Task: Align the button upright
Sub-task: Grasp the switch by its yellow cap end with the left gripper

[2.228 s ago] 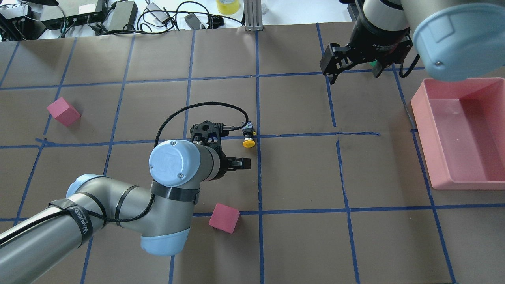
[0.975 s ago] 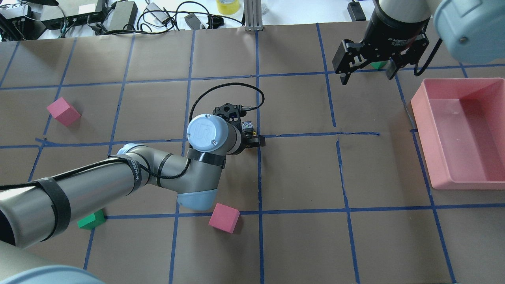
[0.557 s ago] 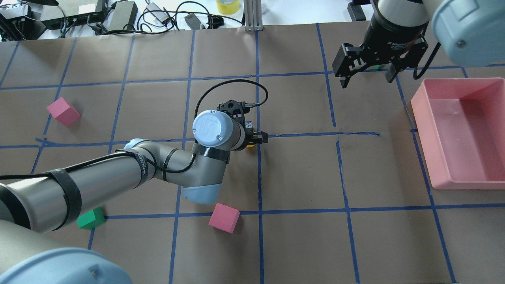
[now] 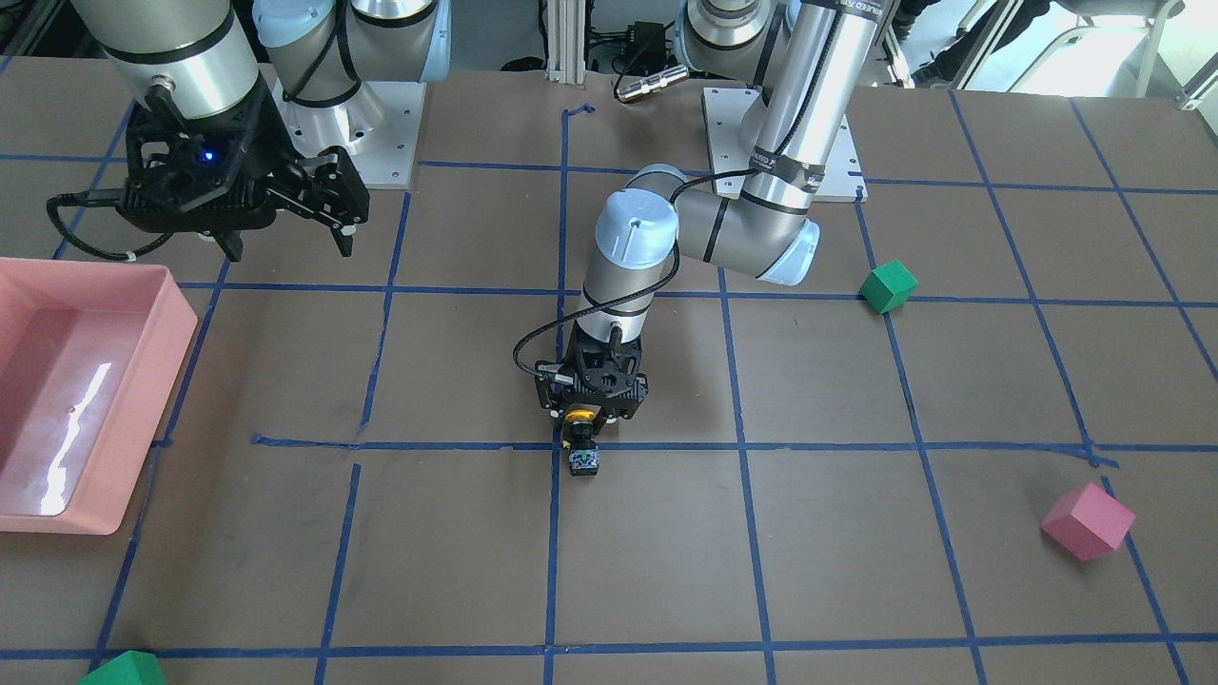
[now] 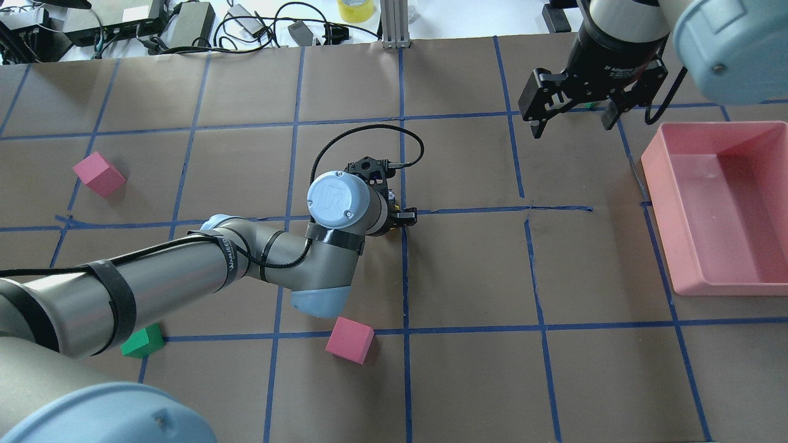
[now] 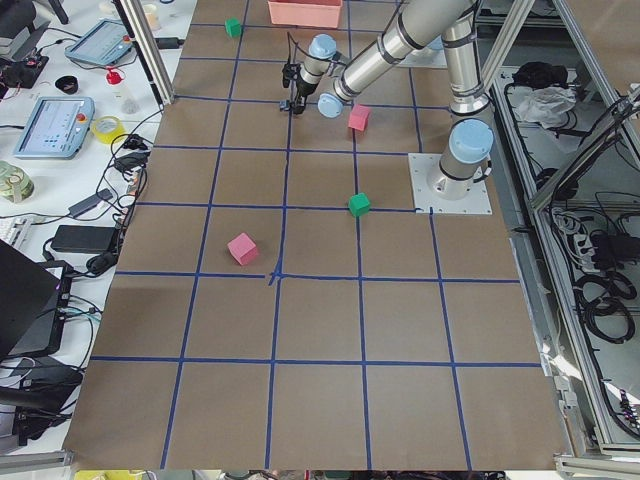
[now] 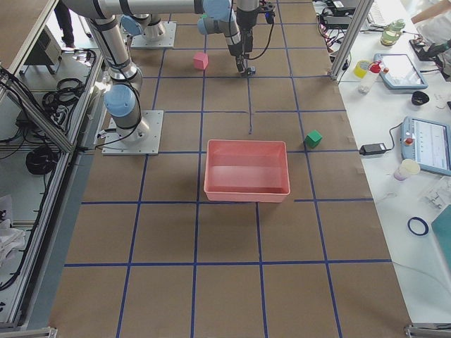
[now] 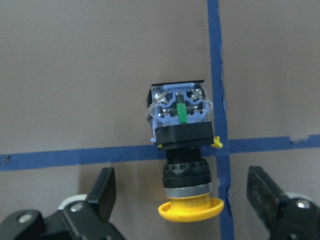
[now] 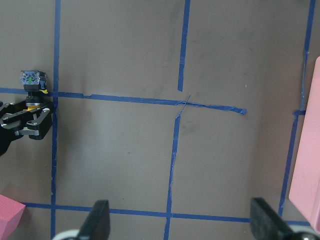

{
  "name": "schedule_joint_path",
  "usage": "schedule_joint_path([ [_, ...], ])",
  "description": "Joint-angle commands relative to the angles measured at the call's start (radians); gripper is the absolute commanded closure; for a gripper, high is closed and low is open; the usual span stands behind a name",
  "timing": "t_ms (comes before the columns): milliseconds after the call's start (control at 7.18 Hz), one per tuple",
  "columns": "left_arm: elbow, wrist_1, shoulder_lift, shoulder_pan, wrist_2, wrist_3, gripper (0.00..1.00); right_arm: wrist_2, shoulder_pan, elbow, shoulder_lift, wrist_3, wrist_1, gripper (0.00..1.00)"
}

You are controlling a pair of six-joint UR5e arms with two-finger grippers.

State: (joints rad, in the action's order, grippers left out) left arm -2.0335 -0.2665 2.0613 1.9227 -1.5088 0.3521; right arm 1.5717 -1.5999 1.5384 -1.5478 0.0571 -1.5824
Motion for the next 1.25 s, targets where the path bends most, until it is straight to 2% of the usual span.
schedule_joint_path([
  [0,0.007,-0.075,-0.013,0.007,0.001,0.03,1.0,-0.002,0.0,0.006,-0.002,0.0,0.001,0.0],
  [278,0.031,-0.178,-0.049,0.007,-0.002,0.034,1.0,-0.002,0.0,0.006,0.0,0.0,0.001,0.0],
  [418,0.077,-0.279,-0.061,0.007,-0.001,0.045,1.0,-0.002,0.0,0.006,-0.002,0.0,-0.001,0.0],
  [696,0.166,-0.502,-0.072,0.002,0.086,0.186,1.0,-0.001,0.0,0.006,-0.002,0.0,-0.001,0.0],
  [835,0.185,-0.617,-0.073,-0.002,0.161,0.276,1.0,0.001,0.0,0.006,-0.002,0.0,-0.001,0.0],
  [975,0.188,-0.693,-0.079,-0.013,0.211,0.33,1.0,0.002,0.0,0.006,0.0,0.0,0.001,0.0],
  [1114,0.188,-0.745,-0.085,-0.051,0.308,0.379,1.0,0.005,0.0,0.006,-0.002,0.0,0.002,0.0],
])
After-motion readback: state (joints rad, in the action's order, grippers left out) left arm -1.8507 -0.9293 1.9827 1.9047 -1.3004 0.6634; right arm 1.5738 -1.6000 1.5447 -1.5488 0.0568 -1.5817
